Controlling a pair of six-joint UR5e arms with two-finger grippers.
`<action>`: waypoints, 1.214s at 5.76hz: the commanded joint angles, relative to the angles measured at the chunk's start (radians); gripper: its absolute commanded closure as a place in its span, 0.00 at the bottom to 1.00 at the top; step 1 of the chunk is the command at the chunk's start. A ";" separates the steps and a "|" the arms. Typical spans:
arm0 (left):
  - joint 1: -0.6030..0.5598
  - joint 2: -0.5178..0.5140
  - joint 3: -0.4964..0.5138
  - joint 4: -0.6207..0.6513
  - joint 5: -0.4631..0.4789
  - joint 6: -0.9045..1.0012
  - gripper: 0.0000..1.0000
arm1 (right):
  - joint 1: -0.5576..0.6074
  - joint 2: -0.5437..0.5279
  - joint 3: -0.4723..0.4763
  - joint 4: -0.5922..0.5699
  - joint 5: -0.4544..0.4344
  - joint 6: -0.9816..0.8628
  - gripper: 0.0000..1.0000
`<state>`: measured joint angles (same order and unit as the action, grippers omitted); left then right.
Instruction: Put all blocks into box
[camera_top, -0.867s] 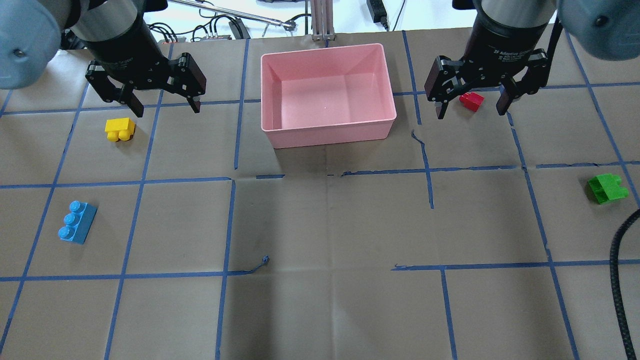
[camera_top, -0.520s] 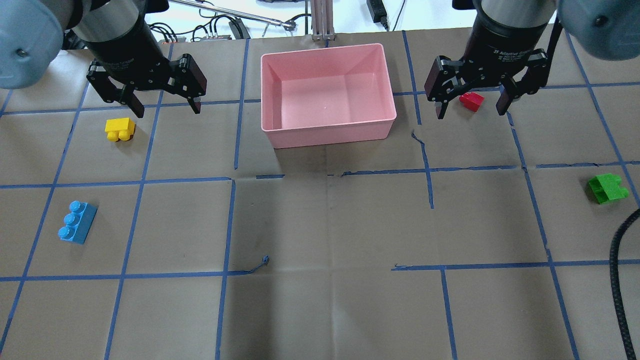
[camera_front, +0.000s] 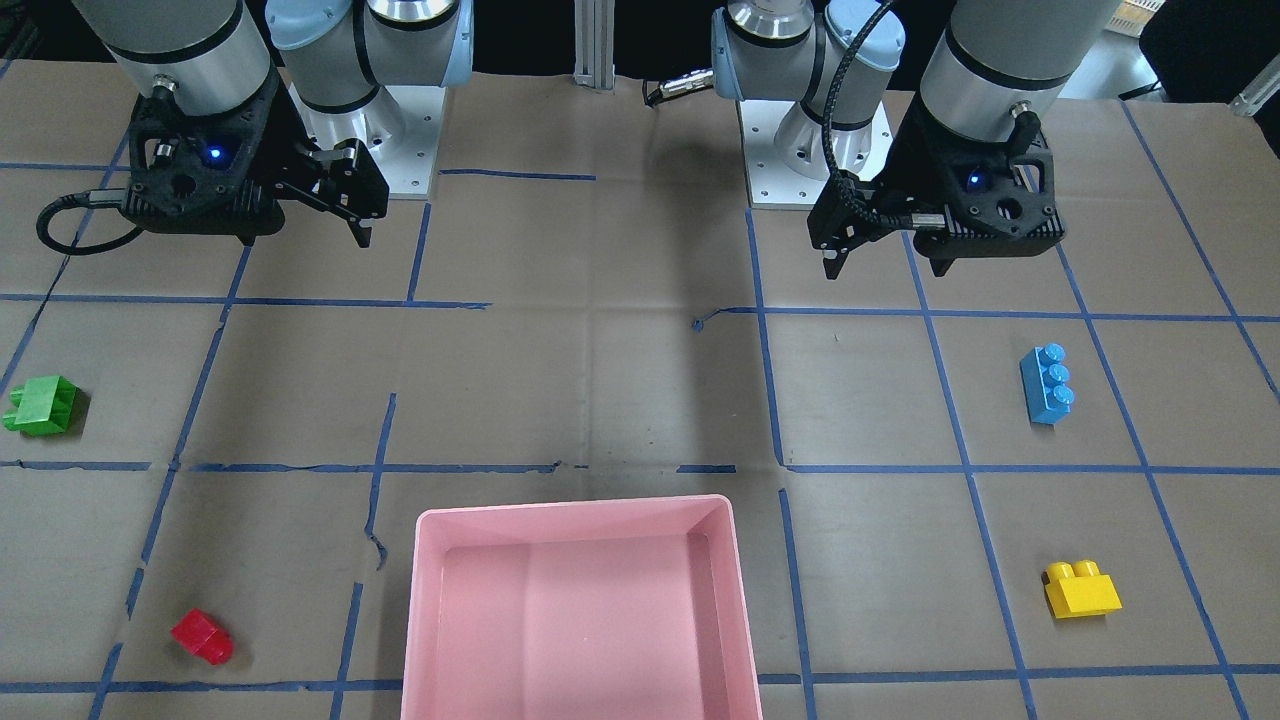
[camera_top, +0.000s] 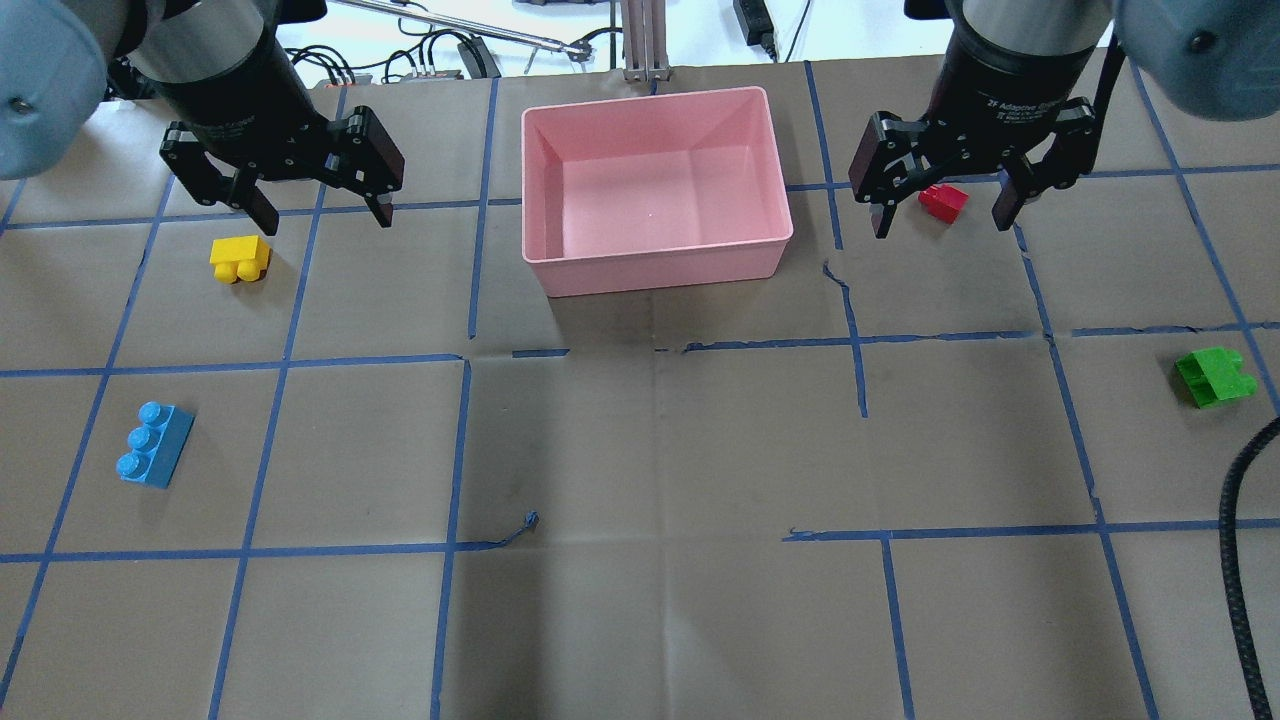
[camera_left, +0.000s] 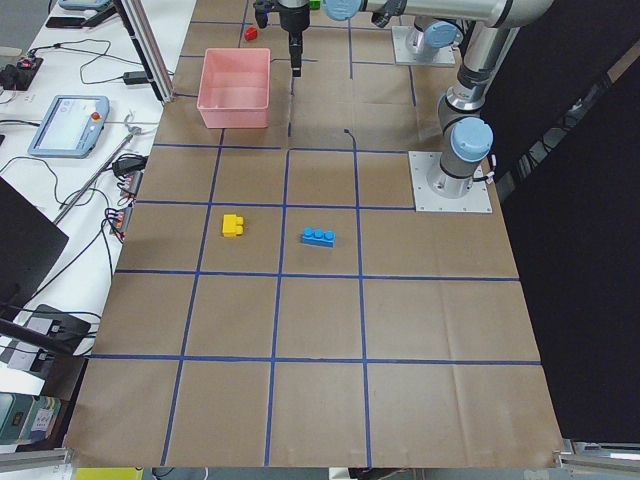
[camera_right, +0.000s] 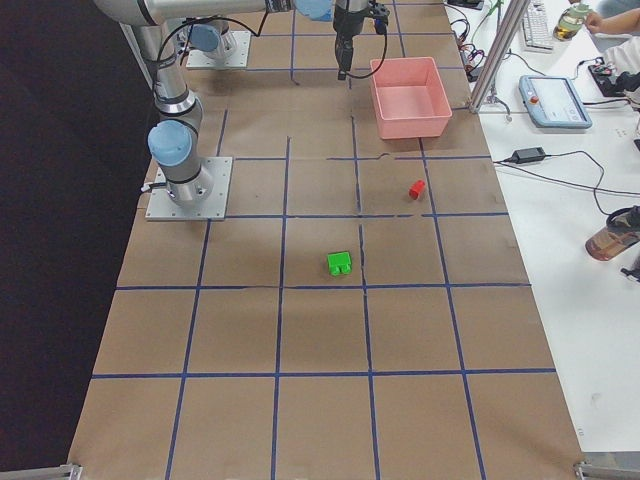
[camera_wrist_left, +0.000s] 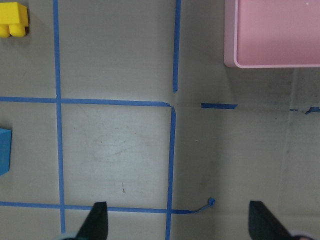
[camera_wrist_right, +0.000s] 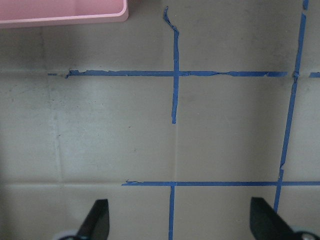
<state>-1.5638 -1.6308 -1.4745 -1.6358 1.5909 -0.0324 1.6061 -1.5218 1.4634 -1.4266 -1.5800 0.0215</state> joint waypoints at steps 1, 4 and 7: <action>0.001 -0.074 0.002 0.046 -0.008 0.040 0.01 | 0.000 0.000 0.000 0.000 0.000 0.000 0.00; 0.200 -0.138 -0.013 0.094 -0.008 0.259 0.01 | 0.000 0.000 0.000 0.000 0.000 -0.003 0.00; 0.449 -0.162 -0.172 0.291 0.003 0.695 0.01 | -0.003 0.000 0.000 -0.002 -0.002 -0.012 0.00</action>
<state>-1.1921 -1.7873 -1.5860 -1.4167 1.5913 0.5083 1.6036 -1.5217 1.4634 -1.4279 -1.5814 0.0103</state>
